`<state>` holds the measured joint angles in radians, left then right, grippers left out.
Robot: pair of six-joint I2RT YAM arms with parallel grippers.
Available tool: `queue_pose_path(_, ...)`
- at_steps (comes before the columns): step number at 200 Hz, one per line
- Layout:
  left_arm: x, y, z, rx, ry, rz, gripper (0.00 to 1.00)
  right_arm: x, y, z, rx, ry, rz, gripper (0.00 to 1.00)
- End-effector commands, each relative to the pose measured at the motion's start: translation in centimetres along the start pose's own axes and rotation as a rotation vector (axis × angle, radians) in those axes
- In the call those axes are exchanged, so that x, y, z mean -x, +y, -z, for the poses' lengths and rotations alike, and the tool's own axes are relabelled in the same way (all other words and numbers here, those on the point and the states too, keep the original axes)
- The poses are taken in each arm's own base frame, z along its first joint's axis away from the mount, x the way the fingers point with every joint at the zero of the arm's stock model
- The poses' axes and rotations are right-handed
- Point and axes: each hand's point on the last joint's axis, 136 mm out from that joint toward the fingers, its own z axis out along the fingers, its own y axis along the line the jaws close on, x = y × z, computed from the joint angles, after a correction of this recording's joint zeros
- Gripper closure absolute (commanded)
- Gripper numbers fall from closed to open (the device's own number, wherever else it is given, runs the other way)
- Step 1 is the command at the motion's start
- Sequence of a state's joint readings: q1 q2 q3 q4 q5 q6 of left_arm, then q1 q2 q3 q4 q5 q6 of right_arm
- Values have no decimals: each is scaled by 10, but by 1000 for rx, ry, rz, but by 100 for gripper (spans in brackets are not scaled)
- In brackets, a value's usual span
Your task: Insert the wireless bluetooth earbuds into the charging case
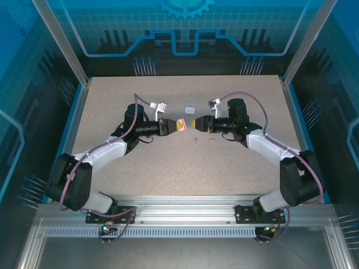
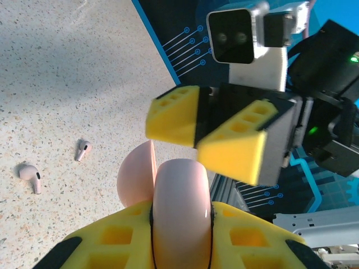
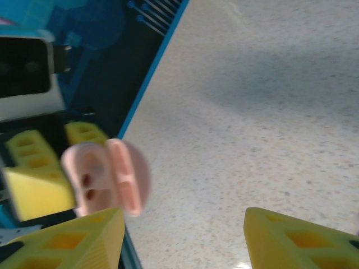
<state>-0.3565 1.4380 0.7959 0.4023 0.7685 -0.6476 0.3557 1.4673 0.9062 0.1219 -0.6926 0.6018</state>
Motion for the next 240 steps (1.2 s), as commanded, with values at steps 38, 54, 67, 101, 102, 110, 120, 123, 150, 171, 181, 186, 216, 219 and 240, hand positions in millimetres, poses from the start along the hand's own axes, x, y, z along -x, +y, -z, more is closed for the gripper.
queue_pose_path(38, 13, -22, -2, -61, -12, -67, 100, 0, 30, -14, 82, 43, 39, 52)
queue_pose_path(54, 14, -23, -2, -62, -14, -71, 100, -1, 30, -18, 83, 51, 38, 53)
queue_pose_path(67, 15, -24, -2, -62, -17, -71, 100, -2, 30, -22, 83, 56, 35, 54)
queue_pose_path(101, 15, -26, -3, -67, -20, -75, 100, -6, 24, -29, 69, 69, 24, 57)
queue_pose_path(102, 15, -26, -3, -67, -20, -75, 100, -6, 24, -29, 69, 69, 23, 57)
queue_pose_path(110, 15, -26, -3, -68, -20, -77, 100, -6, 22, -30, 65, 70, 20, 58)
queue_pose_path(120, 15, -28, -3, -70, -20, -79, 100, -6, 20, -31, 60, 70, 16, 59)
queue_pose_path(123, 15, -27, -3, -69, -20, -78, 100, -6, 19, -32, 57, 69, 15, 60)
queue_pose_path(150, 15, -28, -2, -71, -18, -77, 100, -3, 17, -34, 53, 64, 7, 62)
queue_pose_path(171, 12, -29, -3, -73, -14, -77, 100, 0, 19, -35, 61, 58, 7, 63)
queue_pose_path(181, 11, -28, -3, -73, -12, -76, 100, 2, 20, -36, 66, 57, 6, 63)
queue_pose_path(186, 11, -28, -3, -73, -13, -76, 100, 3, 20, -37, 68, 57, 6, 64)
queue_pose_path(216, 10, -28, -4, -75, -15, -75, 100, 7, 23, -39, 83, 54, 5, 70)
queue_pose_path(219, 10, -28, -4, -76, -15, -76, 100, 7, 23, -39, 83, 55, 4, 71)
queue_pose_path(240, 10, -28, -5, -75, -17, -75, 100, 6, 23, -39, 90, 60, 7, 84)
